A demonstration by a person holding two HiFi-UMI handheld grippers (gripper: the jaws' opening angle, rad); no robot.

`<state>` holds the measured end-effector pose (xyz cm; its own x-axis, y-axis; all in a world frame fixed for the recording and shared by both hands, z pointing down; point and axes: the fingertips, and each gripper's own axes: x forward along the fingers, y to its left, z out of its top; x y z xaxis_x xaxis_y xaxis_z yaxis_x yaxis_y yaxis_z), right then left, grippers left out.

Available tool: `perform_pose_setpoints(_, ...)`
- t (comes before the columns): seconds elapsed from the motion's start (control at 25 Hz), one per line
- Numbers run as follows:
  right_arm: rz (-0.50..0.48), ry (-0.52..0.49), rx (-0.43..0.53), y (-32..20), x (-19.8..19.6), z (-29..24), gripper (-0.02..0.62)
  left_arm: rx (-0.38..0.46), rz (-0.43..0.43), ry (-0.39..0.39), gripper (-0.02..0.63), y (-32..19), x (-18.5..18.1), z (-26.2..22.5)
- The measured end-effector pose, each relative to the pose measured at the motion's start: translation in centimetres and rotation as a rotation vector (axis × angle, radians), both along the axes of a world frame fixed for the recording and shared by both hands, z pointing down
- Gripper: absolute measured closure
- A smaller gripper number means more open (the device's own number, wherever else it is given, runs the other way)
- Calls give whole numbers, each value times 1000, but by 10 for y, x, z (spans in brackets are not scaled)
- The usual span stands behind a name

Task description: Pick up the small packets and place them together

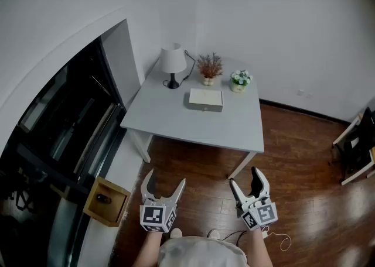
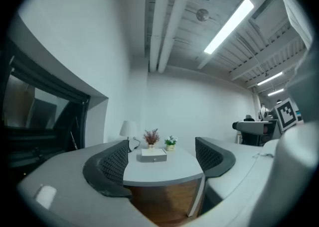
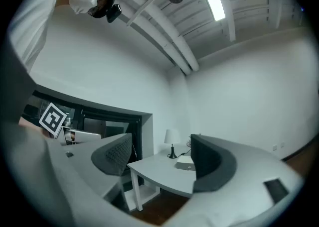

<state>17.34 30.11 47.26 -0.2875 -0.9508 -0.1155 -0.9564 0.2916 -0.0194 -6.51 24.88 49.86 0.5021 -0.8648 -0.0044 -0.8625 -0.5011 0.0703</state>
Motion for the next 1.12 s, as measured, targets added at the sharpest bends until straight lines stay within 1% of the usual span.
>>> perform_pose_setpoints(0.16, -6, -8, -5, -17, -19, 3, 216, 15, 26, -4, 201, -15, -8, -3)
perform_pose_setpoints(0.32, -7, 7, -2, -33, -38, 0, 216, 35, 56, 10, 201, -33, -19, -8)
perform_pose_setpoints(0.52, -51, 18, -29, -50, -63, 9, 235, 22, 62, 18, 201, -62, -34, 0)
perform_pose_setpoints(0.68, -69, 1, -53, -81, -60, 22, 235, 3, 69, 5, 201, -85, -33, 10)
perform_pose_setpoints(0.8, -84, -20, -38, -124, -43, 30, 235, 16, 69, -13, 201, -117, -19, 15)
perform_pose_setpoints(0.92, -109, -52, -28, -179, -19, 38, 238, 14, 66, -46, 201, -162, 7, 25)
perform_pose_setpoints(1.0, -130, -68, -55, -216, 0, 43, 238, -6, 75, -57, 201, -194, 32, 31)
perform_pose_setpoints(1.12, -177, -82, -130, -265, 28, 54, 239, -27, 106, -52, 201, -235, 72, 30)
